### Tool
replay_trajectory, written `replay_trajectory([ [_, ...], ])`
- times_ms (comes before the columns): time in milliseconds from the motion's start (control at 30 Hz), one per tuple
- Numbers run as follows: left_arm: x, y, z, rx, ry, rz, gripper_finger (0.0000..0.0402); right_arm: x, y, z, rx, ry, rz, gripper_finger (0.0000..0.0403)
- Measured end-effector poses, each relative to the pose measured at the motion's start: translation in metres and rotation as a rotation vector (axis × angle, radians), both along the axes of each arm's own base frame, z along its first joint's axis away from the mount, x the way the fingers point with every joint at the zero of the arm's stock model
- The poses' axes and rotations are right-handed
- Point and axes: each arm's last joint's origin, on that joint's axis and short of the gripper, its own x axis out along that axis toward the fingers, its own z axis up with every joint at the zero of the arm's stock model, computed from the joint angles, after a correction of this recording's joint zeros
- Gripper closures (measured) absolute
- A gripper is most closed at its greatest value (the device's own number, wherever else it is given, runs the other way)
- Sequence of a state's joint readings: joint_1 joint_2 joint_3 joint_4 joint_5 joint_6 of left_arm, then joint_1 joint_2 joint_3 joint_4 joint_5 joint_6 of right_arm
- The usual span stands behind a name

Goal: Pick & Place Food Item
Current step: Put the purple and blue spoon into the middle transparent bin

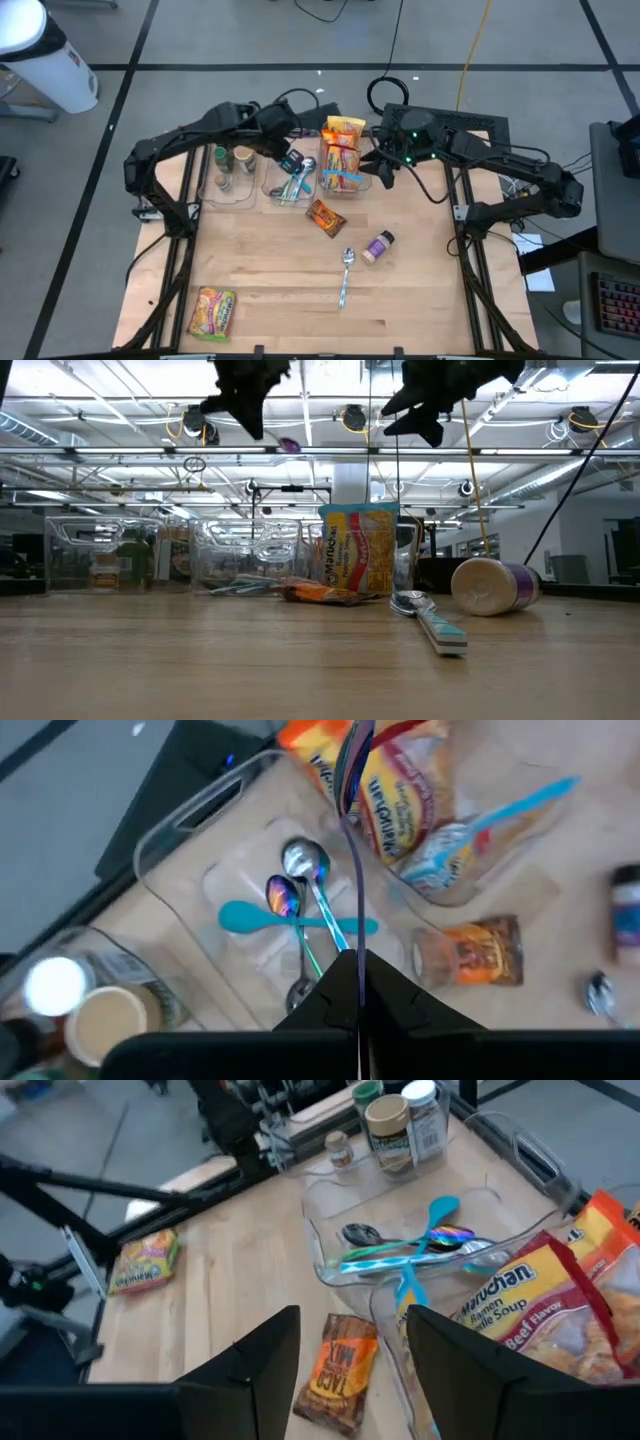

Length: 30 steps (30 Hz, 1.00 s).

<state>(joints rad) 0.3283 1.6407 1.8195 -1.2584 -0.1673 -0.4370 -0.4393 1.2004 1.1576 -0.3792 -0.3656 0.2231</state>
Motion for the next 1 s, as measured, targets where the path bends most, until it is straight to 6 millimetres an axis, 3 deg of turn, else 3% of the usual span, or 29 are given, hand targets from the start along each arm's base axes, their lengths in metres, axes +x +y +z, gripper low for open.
replay_trajectory([
  [367,0.017,-0.001,-0.092,-0.118,0.005,0.168,0.0401,-0.022,0.011,-0.042,0.093,-0.215,-0.07,0.0227],
  [700,0.023,0.001,-0.133,-0.146,-0.139,0.3,0.0401,-0.037,0.017,-0.07,0.187,-0.285,-0.105,0.0227],
  [1000,0.012,0.01,-0.158,-0.145,-0.14,0.45,0.0401,-0.037,0.017,-0.075,0.19,-0.285,-0.12,0.0227],
])
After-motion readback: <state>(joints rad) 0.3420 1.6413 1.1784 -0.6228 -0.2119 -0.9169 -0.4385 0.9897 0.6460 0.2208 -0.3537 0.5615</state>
